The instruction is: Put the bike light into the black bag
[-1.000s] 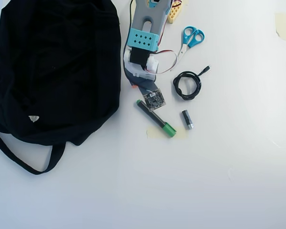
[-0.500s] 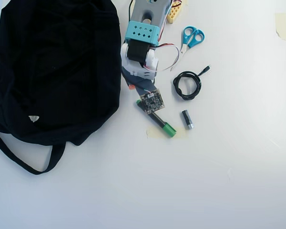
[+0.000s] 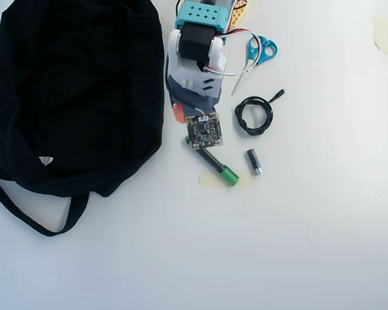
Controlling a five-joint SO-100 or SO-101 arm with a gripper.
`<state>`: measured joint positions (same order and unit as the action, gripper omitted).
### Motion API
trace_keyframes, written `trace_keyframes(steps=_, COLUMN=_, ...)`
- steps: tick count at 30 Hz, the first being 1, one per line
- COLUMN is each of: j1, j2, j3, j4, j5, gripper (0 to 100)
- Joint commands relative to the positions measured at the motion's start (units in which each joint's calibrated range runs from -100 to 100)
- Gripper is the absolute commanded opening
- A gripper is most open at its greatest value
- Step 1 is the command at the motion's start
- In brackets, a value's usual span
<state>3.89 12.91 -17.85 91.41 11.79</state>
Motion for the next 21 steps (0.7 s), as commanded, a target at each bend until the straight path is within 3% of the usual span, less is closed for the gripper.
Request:
trace_keyframes(steps=1, j1=-0.3, j2=-1.6, j3=-6.9, j4=0.3, j5=-0.2, gripper=2)
trace_keyframes(steps=5, j1=0.5, j2=-1.6, j3=-10.9, j4=0.3, j5=-0.3, gripper=2)
trace_keyframes(steps=12, j1=1.4, j2=-1.6, j3=-16.6, j4=0.3, j5=-9.4, gripper=2)
trace_keyframes(steps=21, j1=2.5, j2=-3.4, j3=-17.6, j4=0.0, j5=-13.1, gripper=2)
